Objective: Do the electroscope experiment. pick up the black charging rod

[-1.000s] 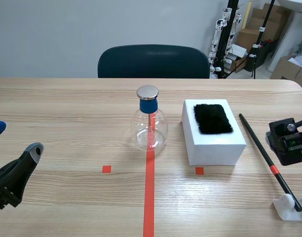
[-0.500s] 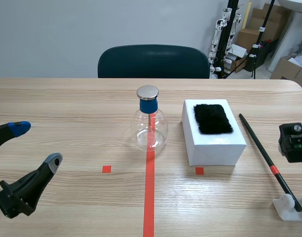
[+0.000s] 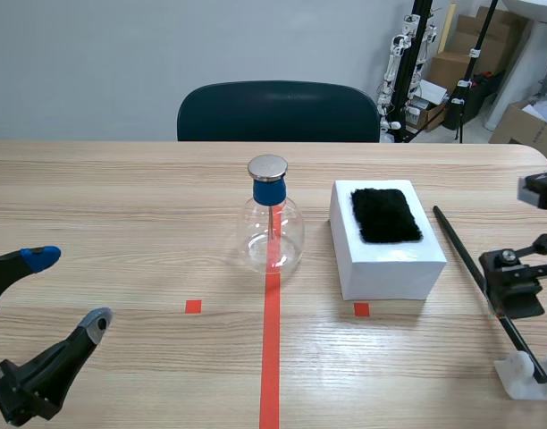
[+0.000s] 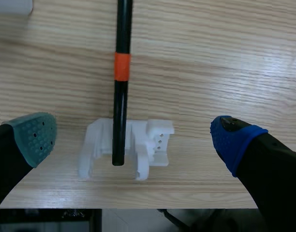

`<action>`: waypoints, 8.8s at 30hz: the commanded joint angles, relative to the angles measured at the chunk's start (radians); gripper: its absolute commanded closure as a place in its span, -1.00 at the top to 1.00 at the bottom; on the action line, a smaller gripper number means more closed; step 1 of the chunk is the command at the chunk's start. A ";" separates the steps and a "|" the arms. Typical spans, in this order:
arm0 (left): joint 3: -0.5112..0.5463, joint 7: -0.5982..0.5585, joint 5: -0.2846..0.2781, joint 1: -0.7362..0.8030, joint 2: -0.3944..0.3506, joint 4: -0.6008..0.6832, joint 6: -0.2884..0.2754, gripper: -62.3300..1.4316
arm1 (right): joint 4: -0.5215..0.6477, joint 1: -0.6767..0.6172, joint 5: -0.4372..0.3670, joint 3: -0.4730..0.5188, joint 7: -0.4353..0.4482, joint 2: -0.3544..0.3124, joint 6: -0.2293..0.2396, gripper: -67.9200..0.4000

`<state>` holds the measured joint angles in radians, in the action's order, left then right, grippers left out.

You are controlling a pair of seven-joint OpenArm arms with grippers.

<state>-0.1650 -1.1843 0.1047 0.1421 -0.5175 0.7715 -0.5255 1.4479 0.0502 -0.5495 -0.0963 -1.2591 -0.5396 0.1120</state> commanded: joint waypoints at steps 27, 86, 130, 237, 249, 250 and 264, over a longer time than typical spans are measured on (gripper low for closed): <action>-0.026 -0.074 -0.006 -0.009 0.001 -0.040 0.014 1.00 | -0.334 0.208 0.018 -0.062 0.130 0.080 0.005 1.00; -0.026 -0.084 -0.007 -0.001 -0.001 -0.045 0.018 1.00 | -0.421 0.215 -0.008 -0.054 0.194 0.052 -0.018 1.00; -0.026 -0.084 -0.007 -0.001 -0.001 -0.045 0.018 1.00 | -0.421 0.199 -0.031 -0.054 0.211 0.069 -0.017 -0.99; -0.026 -0.084 -0.007 -0.001 -0.001 -0.045 0.018 1.00 | 0.528 -1.238 1.305 0.416 2.169 0.366 -0.771 -0.99; -0.026 -0.084 -0.007 -0.001 -0.001 -0.045 0.018 1.00 | 0.528 -1.239 1.325 0.363 2.190 0.365 -0.775 -0.99; -0.026 -0.084 -0.007 -0.001 -0.001 -0.045 0.018 1.00 | 0.528 -1.239 1.328 0.363 2.190 0.365 -0.775 -0.99; -0.026 -0.084 -0.007 -0.001 -0.001 -0.045 0.018 1.00 | 0.528 -1.238 1.328 0.363 2.178 0.365 -0.775 -0.99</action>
<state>-0.1944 -1.2507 0.1051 0.1390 -0.5072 0.7231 -0.5083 1.9533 -1.1919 0.7937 0.2604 0.9180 -0.1726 -0.6506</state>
